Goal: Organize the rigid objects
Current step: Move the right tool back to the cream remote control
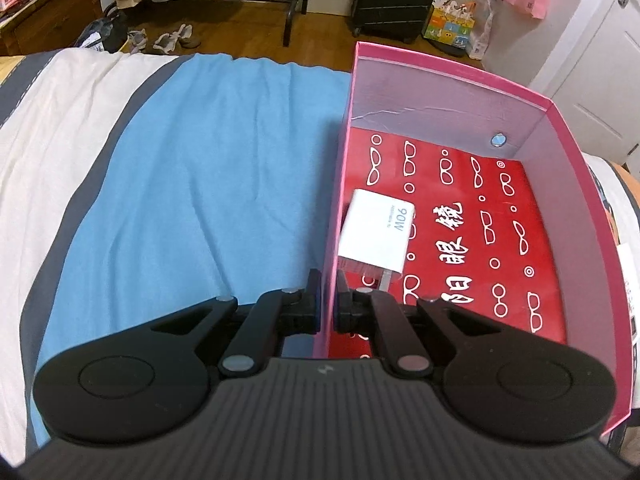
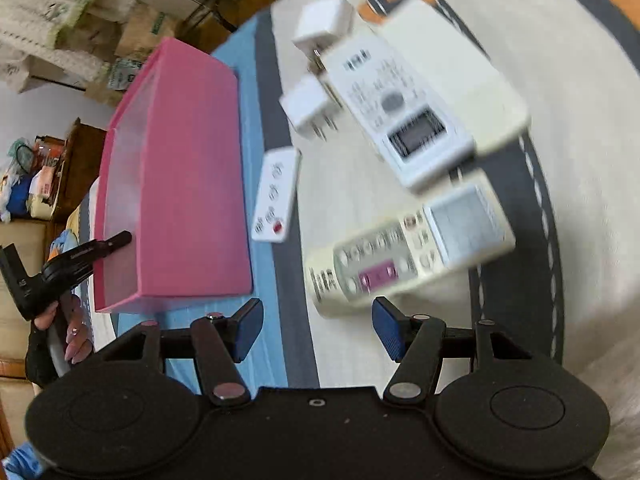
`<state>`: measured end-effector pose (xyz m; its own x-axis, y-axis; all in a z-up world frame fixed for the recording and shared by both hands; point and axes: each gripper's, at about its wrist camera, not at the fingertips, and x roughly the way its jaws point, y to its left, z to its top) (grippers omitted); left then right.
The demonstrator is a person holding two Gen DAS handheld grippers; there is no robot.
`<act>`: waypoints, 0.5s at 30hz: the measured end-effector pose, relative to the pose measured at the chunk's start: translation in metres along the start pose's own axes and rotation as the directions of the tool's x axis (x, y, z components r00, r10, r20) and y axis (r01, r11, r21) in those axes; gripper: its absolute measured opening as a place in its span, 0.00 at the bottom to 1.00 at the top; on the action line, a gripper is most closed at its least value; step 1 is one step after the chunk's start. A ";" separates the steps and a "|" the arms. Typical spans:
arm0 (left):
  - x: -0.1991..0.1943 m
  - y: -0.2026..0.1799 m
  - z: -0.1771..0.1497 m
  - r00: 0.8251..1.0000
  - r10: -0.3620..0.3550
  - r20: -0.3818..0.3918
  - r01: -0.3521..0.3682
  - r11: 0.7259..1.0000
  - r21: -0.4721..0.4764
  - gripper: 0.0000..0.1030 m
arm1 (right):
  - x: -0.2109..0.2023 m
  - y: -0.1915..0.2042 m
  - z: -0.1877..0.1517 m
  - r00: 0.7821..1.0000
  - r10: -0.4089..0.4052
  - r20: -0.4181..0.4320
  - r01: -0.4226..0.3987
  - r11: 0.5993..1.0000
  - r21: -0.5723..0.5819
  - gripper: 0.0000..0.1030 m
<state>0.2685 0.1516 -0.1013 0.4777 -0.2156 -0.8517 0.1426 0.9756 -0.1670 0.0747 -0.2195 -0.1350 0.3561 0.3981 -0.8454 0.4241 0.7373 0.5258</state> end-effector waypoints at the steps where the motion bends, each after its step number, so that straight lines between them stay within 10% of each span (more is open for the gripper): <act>1: 0.000 0.000 0.000 1.000 -0.001 0.000 0.001 1.000 -0.001 0.05 | 0.002 -0.003 -0.002 1.000 -0.003 0.000 0.003 1.000 0.018 0.66; 15: 0.000 -0.002 -0.002 1.000 -0.005 0.009 0.005 1.000 0.004 0.05 | 0.032 -0.020 0.009 0.986 -0.097 0.138 0.059 0.965 0.256 0.88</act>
<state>0.2669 0.1499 -0.1020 0.4847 -0.2207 -0.8464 0.1485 0.9744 -0.1691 0.0850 -0.2264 -0.1713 0.4243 0.2455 -0.8716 0.6438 0.5951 0.4811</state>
